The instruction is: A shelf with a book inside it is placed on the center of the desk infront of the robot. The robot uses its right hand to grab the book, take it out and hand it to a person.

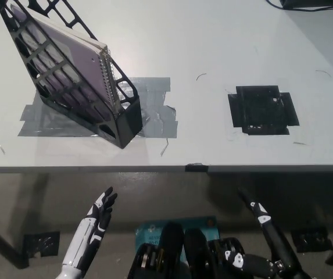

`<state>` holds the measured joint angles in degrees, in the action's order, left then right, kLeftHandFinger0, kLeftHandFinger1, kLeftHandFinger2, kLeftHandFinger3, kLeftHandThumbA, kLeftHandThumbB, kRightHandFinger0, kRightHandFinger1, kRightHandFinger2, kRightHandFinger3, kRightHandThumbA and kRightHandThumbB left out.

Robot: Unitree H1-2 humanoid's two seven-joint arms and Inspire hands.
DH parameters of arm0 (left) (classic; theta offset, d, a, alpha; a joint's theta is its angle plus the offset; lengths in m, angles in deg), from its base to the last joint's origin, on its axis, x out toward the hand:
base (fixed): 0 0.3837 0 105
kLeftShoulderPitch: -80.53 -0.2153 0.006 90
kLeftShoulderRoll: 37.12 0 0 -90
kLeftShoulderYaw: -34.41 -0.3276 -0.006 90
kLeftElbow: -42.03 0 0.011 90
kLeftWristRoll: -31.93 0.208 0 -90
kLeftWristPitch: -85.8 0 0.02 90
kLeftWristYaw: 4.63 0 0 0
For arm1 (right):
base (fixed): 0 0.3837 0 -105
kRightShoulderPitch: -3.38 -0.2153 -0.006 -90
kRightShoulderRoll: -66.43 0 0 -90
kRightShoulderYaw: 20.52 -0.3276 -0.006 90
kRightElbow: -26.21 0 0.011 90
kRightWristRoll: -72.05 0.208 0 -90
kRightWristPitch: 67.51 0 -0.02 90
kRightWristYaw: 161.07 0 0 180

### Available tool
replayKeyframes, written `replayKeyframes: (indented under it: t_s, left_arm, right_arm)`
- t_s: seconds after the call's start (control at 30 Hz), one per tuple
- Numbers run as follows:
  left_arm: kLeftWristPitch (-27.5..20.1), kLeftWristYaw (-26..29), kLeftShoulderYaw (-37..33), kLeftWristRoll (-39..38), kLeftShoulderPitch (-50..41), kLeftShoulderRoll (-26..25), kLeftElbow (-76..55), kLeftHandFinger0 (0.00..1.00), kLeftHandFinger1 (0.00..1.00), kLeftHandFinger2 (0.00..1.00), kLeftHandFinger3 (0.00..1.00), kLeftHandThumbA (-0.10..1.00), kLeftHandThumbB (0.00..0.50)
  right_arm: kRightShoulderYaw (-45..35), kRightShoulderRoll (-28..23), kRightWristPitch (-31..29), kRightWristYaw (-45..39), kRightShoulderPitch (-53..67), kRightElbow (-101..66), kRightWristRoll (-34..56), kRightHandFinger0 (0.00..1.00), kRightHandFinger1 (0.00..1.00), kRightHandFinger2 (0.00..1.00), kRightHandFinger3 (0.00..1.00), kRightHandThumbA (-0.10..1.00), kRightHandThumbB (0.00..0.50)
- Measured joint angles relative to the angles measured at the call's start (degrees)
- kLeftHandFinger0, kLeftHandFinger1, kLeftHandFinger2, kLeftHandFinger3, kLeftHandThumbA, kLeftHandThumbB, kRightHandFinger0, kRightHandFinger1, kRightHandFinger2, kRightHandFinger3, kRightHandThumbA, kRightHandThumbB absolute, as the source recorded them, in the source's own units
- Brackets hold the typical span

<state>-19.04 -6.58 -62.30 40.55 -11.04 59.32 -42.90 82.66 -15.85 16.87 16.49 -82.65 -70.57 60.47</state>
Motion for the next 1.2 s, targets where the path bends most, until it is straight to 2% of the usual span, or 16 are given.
replayKeyframes:
  t_s: [0.03, 0.07, 0.23, 0.3, 0.4, 0.57, 0.77, 0.8, 0.83, 1.03, 1.1, 1.17, 1.2]
  left_arm:
    - [0.0, 0.0, 0.0, 0.0, 0.0, 0.0, 0.0, 1.0, 1.0, 1.0, 1.0, 1.0, 0.279]
    - [0.0, 0.0, 0.0, 0.1, 0.0, -0.1, 0.0, 1.0, 1.0, 1.0, 1.0, 1.0, 0.272]
    - [0.0, 0.0, 0.0, 0.3, 0.0, -0.1, 0.0, 1.0, 1.0, 1.0, 1.0, 1.0, 0.295]
    - [0.0, 0.0, 0.0, 0.3, 0.0, -0.1, 0.0, 1.0, 1.0, 1.0, 1.0, 1.0, 0.29]
    - [0.0, 0.0, -0.1, 0.5, 0.0, -0.1, 0.0, 1.0, 1.0, 1.0, 1.0, 1.0, 0.291]
    - [0.0, 0.0, 0.0, 0.5, 0.0, 0.0, 0.0, 1.0, 1.0, 1.0, 1.0, 1.0, 0.281]
    - [0.0, 0.0, 0.0, 0.4, 0.2, 0.0, 0.0, 1.0, 1.0, 1.0, 1.0, 0.99, 0.302]
    - [0.0, -0.1, 0.0, 0.3, 0.3, 0.1, 0.0, 1.0, 1.0, 1.0, 1.0, 0.99, 0.3]
    - [0.1, -0.1, 0.0, 0.2, 0.3, 0.1, 0.0, 1.0, 1.0, 1.0, 1.0, 0.98, 0.283]
    - [0.0, -0.1, -0.1, 0.2, 0.3, 0.1, 0.0, 1.0, 1.0, 1.0, 1.0, 0.99, 0.254]
    - [0.0, -0.1, -0.1, 0.2, 0.4, 0.1, 0.0, 1.0, 1.0, 1.0, 1.0, 1.0, 0.253]
    - [-0.1, -0.1, -0.1, 0.3, 0.5, 0.0, 0.0, 1.0, 1.0, 1.0, 1.0, 1.0, 0.258]
    - [-0.2, -0.1, -0.1, 0.3, 0.6, -0.1, 0.0, 1.0, 1.0, 1.0, 1.0, 1.0, 0.241]
  right_arm:
    - [-0.2, 0.5, -0.2, 0.1, 0.0, -1.2, 0.0, 1.0, 1.0, 1.0, 1.0, 0.81, 0.167]
    - [-0.4, 1.0, -0.2, 0.1, -0.1, -3.1, 0.1, 1.0, 1.0, 1.0, 1.0, 0.79, 0.172]
    - [-0.9, 2.9, 1.3, -0.4, -5.5, -12.8, 0.7, 1.0, 1.0, 1.0, 1.0, 0.81, 0.228]
    - [-1.1, 3.5, 2.3, -0.6, -8.4, -14.7, 1.0, 1.0, 1.0, 1.0, 1.0, 0.82, 0.239]
    - [-1.2, 4.7, 5.3, -1.3, -16.3, -15.1, 1.4, 1.0, 1.0, 1.0, 1.0, 0.82, 0.231]
    - [-1.3, 7.3, 10.7, -2.6, -26.7, -9.9, 3.0, 1.0, 1.0, 1.0, 1.0, 0.9, 0.249]
    - [-1.5, 10.1, 13.8, -3.7, -34.2, 1.0, 5.1, 1.0, 1.0, 1.0, 1.0, 0.92, 0.262]
    - [-1.5, 10.4, 14.1, -3.8, -35.0, 2.6, 5.2, 1.0, 1.0, 1.0, 1.0, 0.92, 0.271]
    - [-1.6, 10.7, 14.2, -3.9, -35.7, 3.6, 5.4, 1.0, 1.0, 1.0, 1.0, 0.94, 0.304]
    - [-2.3, 14.7, 15.8, -4.4, -41.3, 12.7, 7.6, 1.0, 1.0, 1.0, 1.0, 0.91, 0.279]
    - [-2.4, 16.3, 15.9, -4.5, -42.6, 14.8, 8.4, 1.0, 1.0, 1.0, 1.0, 0.93, 0.314]
    - [-2.6, 17.7, 15.9, -4.7, -43.6, 16.8, 9.0, 1.0, 1.0, 1.0, 1.0, 0.95, 0.322]
    - [-2.7, 18.4, 16.0, -4.7, -44.1, 18.0, 9.3, 1.0, 1.0, 1.0, 1.0, 0.96, 0.302]
